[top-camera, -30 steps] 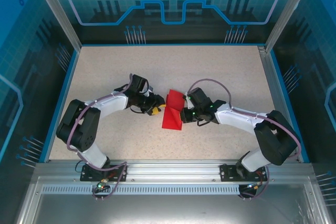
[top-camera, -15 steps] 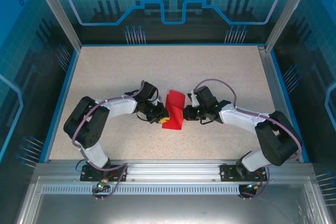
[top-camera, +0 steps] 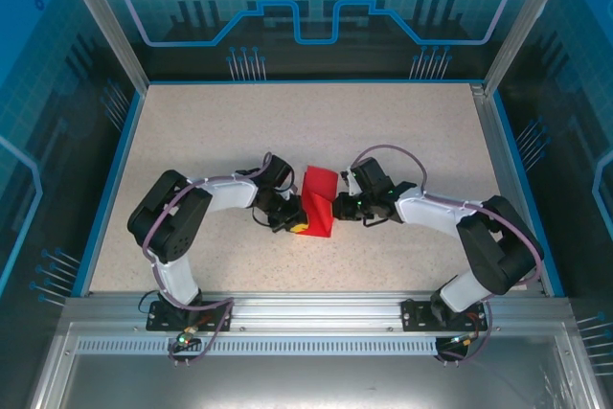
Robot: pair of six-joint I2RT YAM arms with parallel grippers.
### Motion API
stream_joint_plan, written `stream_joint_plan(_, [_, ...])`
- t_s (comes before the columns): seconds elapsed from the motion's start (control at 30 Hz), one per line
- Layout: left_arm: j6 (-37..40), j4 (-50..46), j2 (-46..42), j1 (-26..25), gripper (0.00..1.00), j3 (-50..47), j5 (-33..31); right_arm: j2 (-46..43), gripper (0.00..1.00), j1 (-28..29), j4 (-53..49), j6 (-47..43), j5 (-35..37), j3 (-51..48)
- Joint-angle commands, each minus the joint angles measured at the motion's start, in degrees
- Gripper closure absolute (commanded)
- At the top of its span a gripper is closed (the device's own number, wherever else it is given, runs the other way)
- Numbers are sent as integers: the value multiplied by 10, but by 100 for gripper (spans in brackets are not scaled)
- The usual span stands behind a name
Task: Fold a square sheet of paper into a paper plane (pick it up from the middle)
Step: Fold the triangle a second time at the center of the table.
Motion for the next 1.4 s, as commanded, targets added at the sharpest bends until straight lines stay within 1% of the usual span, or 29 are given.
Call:
stream_joint_plan(0.0, [30, -66, 17, -2, 93, 14, -72, 12, 90, 3, 17, 7, -17, 19])
stream_joint_plan(0.27, [60, -113, 9, 19, 92, 31, -118, 55, 90, 17, 20, 5, -35, 55])
stream_joint_plan(0.43, [62, -83, 5, 23, 90, 28, -75, 71, 90, 20, 15, 6, -29, 78])
stream_joint_plan(0.57, [69, -79, 4, 22, 87, 33, -59, 82, 90, 21, -3, 4, -12, 90])
stream_joint_plan(0.93, [69, -78, 5, 21, 87, 33, -54, 121, 91, 31, -42, -10, -2, 118])
stream_joint_plan(1.07, [71, -79, 6, 22, 87, 33, -53, 130, 91, 38, -89, -21, 22, 137])
stream_joint_plan(1.37, [72, -82, 9, 21, 87, 39, -52, 146, 90, 49, -133, -31, 59, 163])
